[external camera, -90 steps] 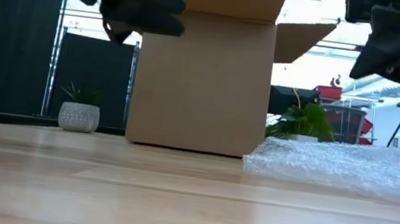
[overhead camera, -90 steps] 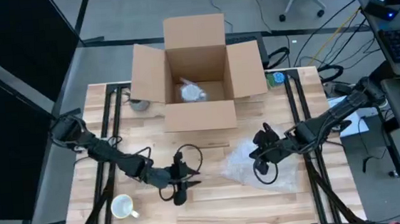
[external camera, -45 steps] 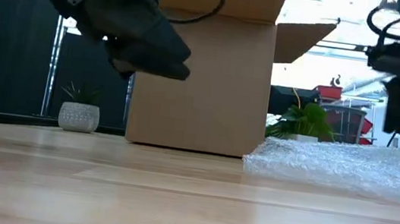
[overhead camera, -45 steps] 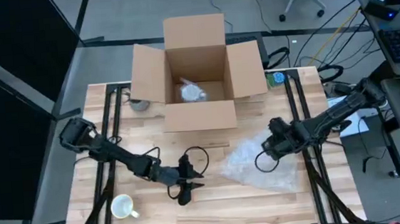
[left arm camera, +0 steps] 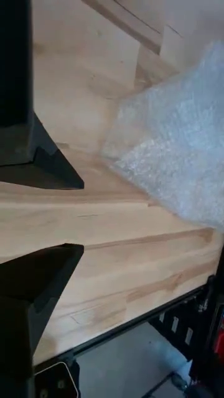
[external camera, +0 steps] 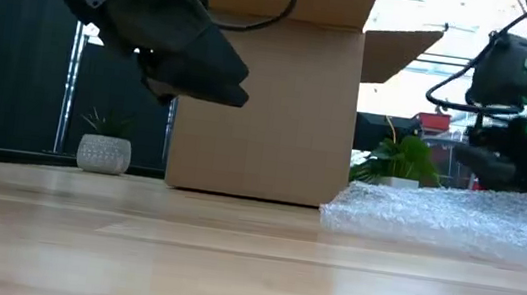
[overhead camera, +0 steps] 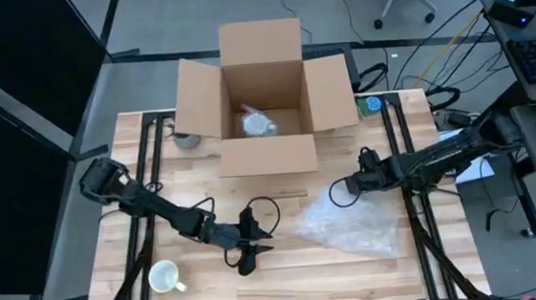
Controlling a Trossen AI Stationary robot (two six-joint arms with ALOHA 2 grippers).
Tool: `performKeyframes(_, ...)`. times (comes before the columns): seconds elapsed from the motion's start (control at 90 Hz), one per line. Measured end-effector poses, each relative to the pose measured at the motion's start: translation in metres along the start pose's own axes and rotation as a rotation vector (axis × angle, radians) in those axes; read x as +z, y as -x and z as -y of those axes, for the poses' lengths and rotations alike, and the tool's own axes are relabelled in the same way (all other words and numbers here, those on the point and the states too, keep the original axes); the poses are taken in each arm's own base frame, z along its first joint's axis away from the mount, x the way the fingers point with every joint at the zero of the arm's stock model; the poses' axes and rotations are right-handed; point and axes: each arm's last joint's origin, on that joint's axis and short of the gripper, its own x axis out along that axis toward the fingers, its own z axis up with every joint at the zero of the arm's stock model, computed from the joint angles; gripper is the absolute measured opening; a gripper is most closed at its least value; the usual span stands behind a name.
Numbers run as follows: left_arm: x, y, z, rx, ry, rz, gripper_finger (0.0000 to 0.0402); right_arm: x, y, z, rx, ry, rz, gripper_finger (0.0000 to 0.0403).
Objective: Wrap mug
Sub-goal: Wrap the orange mug with bubble wrap
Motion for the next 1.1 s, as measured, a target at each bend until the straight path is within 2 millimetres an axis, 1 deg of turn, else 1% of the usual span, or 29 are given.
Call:
performKeyframes(0.056, 0.0, 0.0, 0.0, 0.0, 0.0, 0.0, 0.0143, -0.003, -0.005, 0.003, 0.019, -0.018, -0.002, 0.0095)
performKeyframes(0.144, 0.0, 0.0, 0.0, 0.0, 0.001, 0.0, 0.0143, -0.006, -0.01, 0.007, 0.027, -0.046, 0.02, 0.0064)
performKeyframes(0.267, 0.0, 0.0, 0.0, 0.0, 0.006, 0.0, 0.0143, -0.006, -0.01, 0.006, 0.038, 0.0, 0.015, 0.0018)
performKeyframes(0.322, 0.0, 0.0, 0.0, 0.0, 0.006, 0.0, 0.0143, -0.004, -0.007, 0.003, 0.047, 0.048, 0.013, 0.0007)
performKeyframes(0.378, 0.0, 0.0, 0.0, 0.0, 0.007, 0.0, 0.0143, 0.0, -0.001, -0.003, 0.06, 0.086, 0.011, 0.0005)
performKeyframes(0.444, 0.0, 0.0, 0.0, -0.001, 0.007, 0.001, 0.0143, 0.007, 0.012, -0.012, 0.068, 0.155, 0.013, 0.0002)
performKeyframes(0.522, 0.0, 0.0, 0.0, -0.003, 0.008, 0.004, 0.0143, 0.023, 0.038, -0.029, 0.087, 0.202, 0.081, 0.0001)
performKeyframes(0.6, 0.001, 0.0, 0.001, -0.005, 0.009, 0.009, 0.0143, 0.033, 0.061, -0.039, 0.067, 0.278, 0.121, 0.0001)
performKeyframes(0.689, 0.001, 0.0, 0.001, -0.005, 0.009, 0.008, 0.0143, 0.044, 0.094, -0.058, 0.155, 0.295, 0.201, 0.0)
performKeyframes(0.744, 0.001, 0.0, 0.001, -0.005, 0.009, 0.008, 0.0143, 0.045, 0.11, -0.065, 0.204, 0.323, 0.228, 0.0)
performKeyframes(0.822, 0.001, 0.0, 0.001, -0.005, 0.009, 0.008, 0.0143, 0.043, 0.13, -0.077, 0.301, 0.334, 0.258, 0.0)
performKeyframes(0.9, 0.004, 0.004, 0.001, -0.018, 0.018, 0.004, 0.0143, 0.036, 0.148, -0.085, 0.402, 0.358, 0.277, 0.0)
performKeyframes(1.1, 0.021, 0.021, 0.005, -0.056, 0.051, 0.053, 0.0143, -0.002, 0.174, -0.105, 0.671, 0.537, 0.32, 0.0)
